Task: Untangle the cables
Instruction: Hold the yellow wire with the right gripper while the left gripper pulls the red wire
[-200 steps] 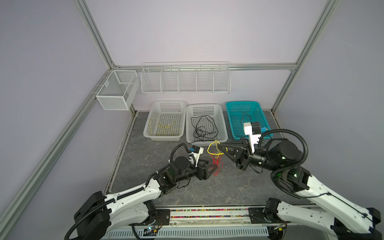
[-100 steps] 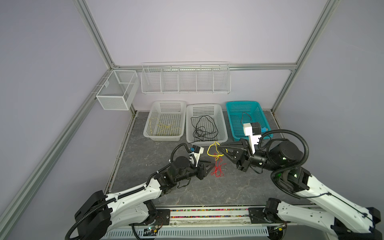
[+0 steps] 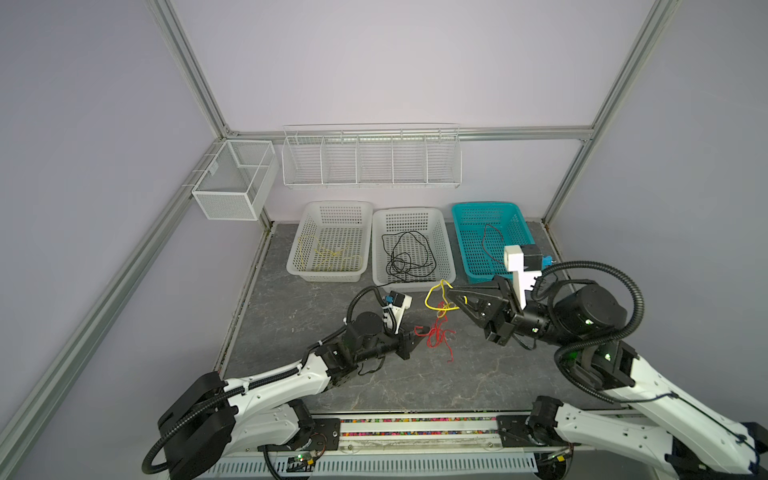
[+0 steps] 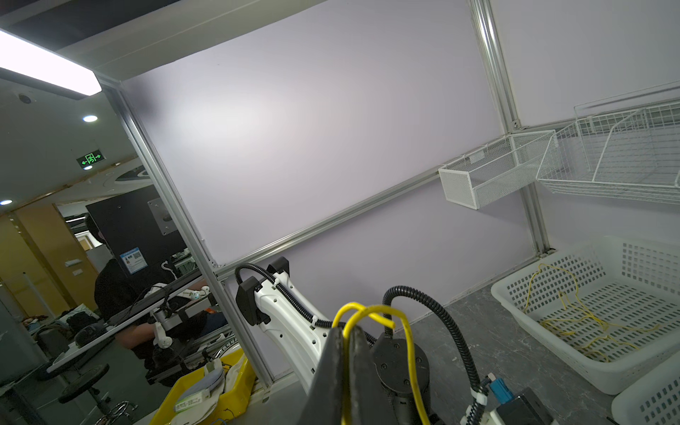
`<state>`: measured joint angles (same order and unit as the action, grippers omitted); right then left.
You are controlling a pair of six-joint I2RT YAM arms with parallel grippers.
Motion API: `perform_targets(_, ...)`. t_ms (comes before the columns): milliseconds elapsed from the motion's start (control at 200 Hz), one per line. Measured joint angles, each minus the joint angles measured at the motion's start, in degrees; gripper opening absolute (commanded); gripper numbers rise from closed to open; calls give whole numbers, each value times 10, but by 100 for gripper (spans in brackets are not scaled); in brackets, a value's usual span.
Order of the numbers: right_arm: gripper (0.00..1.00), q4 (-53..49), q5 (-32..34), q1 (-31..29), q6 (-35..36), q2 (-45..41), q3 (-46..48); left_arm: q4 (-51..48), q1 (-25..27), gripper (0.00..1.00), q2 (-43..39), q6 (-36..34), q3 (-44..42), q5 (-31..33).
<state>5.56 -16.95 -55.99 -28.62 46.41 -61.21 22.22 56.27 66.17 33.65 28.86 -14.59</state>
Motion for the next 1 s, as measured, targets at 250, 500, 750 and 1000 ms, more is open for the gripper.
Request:
perform_targets(250, 7, -23, 21, 0, 17, -8, -4, 14, 0, 53, -26, 11, -21, -4)
perform_targets(500, 7, -44, 35, 0, 28, -8, -4, 53, 0, 65, -95, 41, -57, -20)
perform_targets(750, 7, -44, 32, 0, 27, -7, -4, 80, 0, 66, -105, 54, -62, -35)
perform_targets(1000, 7, -42, 21, -1, 23, 1, -4, 118, 0, 63, -80, 67, -62, -37)
